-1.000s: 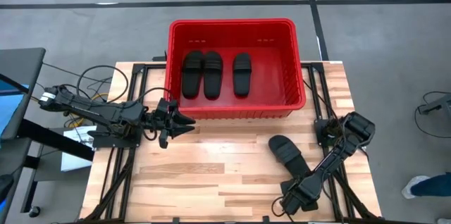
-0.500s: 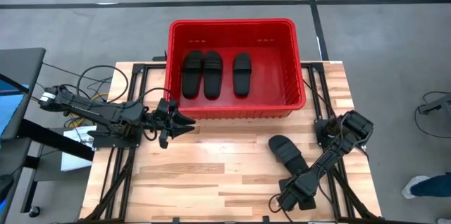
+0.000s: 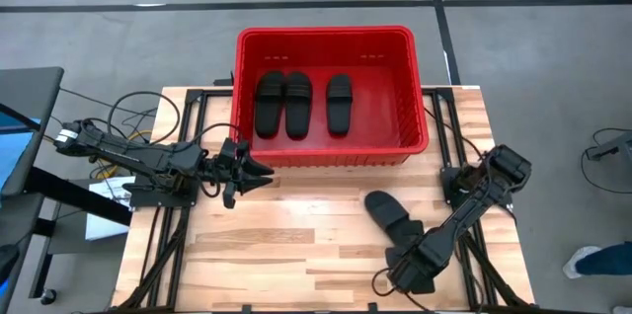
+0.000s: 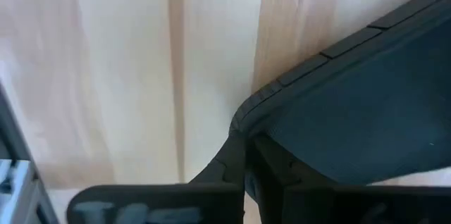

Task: Pick and place slides into bin
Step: Put the black slide into the red container

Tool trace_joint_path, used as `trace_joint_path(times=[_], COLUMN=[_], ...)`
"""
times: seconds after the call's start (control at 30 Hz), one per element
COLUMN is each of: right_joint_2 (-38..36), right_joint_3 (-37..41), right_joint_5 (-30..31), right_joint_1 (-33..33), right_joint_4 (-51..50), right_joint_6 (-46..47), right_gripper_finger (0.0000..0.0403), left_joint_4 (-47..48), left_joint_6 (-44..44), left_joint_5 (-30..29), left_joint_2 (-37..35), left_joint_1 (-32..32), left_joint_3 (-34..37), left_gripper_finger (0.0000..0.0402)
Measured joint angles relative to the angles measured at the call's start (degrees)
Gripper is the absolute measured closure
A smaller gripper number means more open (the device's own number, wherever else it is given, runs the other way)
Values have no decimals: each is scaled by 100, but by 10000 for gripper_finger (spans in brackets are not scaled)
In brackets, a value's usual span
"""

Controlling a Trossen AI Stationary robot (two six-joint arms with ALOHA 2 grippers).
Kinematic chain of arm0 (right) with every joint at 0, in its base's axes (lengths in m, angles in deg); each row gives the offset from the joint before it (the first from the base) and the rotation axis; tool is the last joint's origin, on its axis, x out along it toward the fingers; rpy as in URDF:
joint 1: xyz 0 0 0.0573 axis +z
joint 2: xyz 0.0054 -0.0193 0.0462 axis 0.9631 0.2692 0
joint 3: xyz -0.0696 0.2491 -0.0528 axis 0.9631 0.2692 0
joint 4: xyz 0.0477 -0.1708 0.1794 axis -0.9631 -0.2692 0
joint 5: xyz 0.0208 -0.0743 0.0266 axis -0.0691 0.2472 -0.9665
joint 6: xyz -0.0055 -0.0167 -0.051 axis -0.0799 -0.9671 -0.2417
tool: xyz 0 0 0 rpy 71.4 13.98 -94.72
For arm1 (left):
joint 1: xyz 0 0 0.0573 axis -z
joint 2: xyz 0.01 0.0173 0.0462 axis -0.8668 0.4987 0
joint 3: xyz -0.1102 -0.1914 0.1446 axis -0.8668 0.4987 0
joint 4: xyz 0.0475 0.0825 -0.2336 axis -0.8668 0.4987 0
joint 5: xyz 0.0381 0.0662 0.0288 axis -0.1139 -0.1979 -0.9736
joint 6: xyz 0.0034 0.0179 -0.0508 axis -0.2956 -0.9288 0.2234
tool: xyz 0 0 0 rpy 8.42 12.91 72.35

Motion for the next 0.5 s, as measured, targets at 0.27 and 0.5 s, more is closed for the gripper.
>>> trace_joint_path(times=[0.27, 0.5], right_joint_2=[-504, -824], right_joint_3=[-7, -358], right_joint_5=[425, 547], right_joint_1=[-108, -109], right_joint_4=[150, -90], right_joint_6=[39, -491], right_gripper_finger=[402, 402], left_joint_4=[1, 2], left_joint_6=[27, 74], left_joint_5=[4, 6], left_joint_2=[1, 0], left_joint_1=[0, 0], left_joint_3=[0, 0], left_gripper_finger=[276, 276])
